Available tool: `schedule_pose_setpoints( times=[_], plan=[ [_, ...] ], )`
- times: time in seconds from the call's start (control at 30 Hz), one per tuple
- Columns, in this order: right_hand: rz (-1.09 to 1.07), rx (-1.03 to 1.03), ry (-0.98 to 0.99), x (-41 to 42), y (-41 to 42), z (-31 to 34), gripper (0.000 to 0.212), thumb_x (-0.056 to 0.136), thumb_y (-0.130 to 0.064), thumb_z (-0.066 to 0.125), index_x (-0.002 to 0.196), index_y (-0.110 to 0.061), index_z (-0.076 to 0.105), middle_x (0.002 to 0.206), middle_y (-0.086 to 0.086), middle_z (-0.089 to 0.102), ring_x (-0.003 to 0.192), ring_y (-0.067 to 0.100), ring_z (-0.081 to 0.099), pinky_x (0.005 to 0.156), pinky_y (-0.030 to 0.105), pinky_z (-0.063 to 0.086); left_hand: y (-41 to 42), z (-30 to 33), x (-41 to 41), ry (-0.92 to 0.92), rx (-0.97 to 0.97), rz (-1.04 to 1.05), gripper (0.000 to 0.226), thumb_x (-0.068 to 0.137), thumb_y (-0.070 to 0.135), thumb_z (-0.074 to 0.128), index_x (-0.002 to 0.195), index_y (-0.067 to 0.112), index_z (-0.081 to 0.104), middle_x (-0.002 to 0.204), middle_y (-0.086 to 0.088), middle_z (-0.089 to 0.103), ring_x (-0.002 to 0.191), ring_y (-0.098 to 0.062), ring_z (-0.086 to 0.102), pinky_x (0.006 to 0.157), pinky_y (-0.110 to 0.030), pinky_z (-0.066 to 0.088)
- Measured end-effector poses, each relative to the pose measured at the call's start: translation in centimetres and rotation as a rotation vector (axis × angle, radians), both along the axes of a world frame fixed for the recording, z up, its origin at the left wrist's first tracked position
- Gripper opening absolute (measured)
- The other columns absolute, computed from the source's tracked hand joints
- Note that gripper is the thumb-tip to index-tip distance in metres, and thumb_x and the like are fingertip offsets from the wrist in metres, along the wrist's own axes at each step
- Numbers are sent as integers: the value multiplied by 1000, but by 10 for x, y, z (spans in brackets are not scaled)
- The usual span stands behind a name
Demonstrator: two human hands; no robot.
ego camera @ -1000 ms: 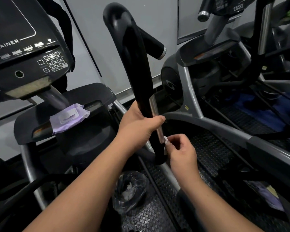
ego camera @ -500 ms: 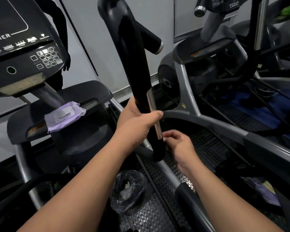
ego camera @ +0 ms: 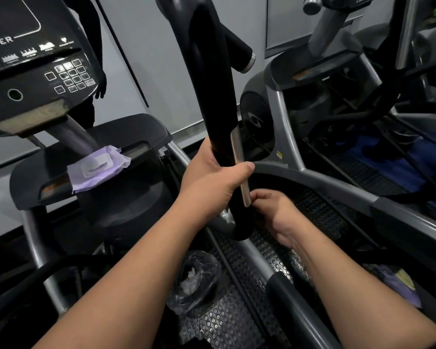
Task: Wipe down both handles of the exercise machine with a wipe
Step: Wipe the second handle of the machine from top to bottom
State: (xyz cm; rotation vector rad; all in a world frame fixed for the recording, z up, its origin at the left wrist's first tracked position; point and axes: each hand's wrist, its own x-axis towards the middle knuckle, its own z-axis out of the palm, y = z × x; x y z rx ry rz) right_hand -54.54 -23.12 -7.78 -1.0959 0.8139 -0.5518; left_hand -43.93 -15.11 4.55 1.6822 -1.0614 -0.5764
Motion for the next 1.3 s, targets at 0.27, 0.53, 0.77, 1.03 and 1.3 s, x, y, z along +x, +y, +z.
schedule_pose_setpoints(
  times=[0.27,0.53,0.77,1.03,1.3],
  plan=[
    [-244,-119,-23,-7,22,-2,35,83,11,58,68,-18,72,65,8,65,59,16,54,54,26,41,0,0,1,3,16,7,25,76,32,78,91,36,58,70,23,61,72,1,61,81,-36,56],
    [-551,-279,77,-3,64,-16,18,86,-8,66,85,-25,66,95,8,68,82,19,64,73,33,51,1,0,0,23,28,22,27,78,30,80,93,37,59,78,24,66,80,3,64,81,-29,52],
    [-630,-202,38,2,76,-15,15,90,-3,64,88,-18,62,78,-2,65,71,12,58,65,30,48,3,3,-2,10,48,30,33,78,32,80,104,37,61,96,15,72,94,-2,67,93,-37,55],
    [-673,-161,-9,7,86,-20,17,90,2,63,86,-14,57,62,-16,61,55,-2,49,53,16,41,4,3,0,-5,49,2,36,79,32,79,108,38,59,97,16,71,95,1,65,95,-36,54],
    [-718,-115,-10,12,90,-22,16,90,0,63,85,-14,57,67,-7,59,62,10,51,59,27,44,4,2,3,-21,37,-25,31,81,31,79,101,40,57,97,16,71,95,0,65,96,-38,53]
  ],
)
